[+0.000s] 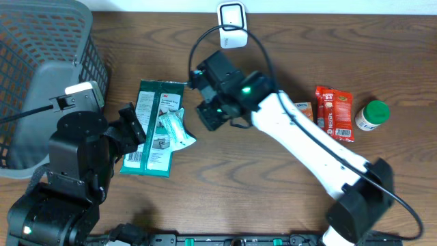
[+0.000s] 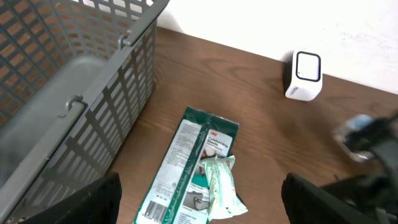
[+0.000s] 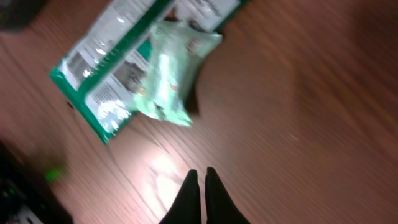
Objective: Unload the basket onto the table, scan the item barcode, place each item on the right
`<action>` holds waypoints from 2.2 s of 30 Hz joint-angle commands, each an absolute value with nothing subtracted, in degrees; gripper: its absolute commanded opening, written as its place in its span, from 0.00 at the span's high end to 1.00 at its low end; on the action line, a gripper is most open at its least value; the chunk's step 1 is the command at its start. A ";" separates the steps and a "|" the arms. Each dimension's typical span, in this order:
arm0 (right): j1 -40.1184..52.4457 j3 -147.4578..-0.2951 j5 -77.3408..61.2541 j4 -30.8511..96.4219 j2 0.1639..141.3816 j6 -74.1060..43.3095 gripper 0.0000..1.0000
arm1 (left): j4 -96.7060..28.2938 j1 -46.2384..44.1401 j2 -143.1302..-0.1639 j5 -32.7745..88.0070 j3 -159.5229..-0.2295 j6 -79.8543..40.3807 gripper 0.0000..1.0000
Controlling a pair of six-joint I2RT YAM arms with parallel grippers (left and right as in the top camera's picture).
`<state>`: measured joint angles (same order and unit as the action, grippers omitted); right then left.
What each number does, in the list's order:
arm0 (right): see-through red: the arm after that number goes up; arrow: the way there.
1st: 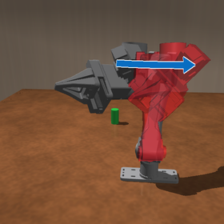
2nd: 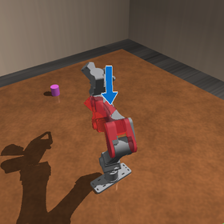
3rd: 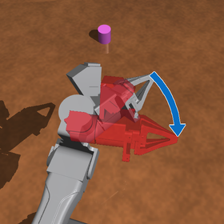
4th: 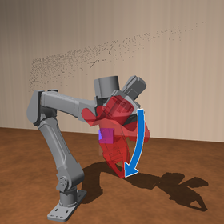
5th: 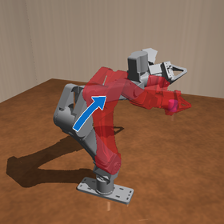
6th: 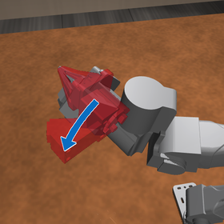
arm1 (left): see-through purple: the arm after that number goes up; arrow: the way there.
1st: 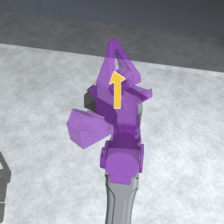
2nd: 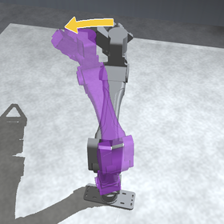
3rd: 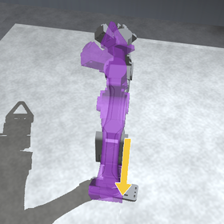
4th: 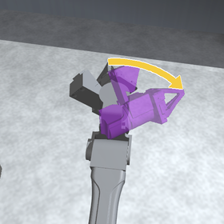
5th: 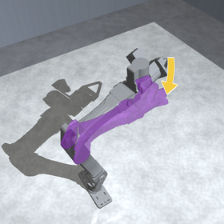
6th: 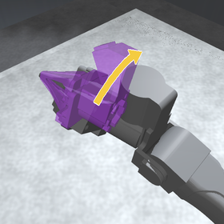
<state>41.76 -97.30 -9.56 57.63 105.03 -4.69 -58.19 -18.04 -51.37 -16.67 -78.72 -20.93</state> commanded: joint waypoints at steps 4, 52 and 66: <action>41.93 -95.88 -11.73 53.23 108.09 -7.81 0.17 | -58.28 -17.91 -51.24 -17.26 -78.98 -20.40 0.18; 36.23 -89.58 7.92 62.67 109.49 -5.52 0.29 | -58.26 -17.91 -51.24 -17.26 -78.98 -20.40 0.18; 33.63 -81.52 -3.53 57.28 107.31 -14.76 0.99 | -58.26 -17.91 -51.24 -17.26 -78.98 -20.38 0.18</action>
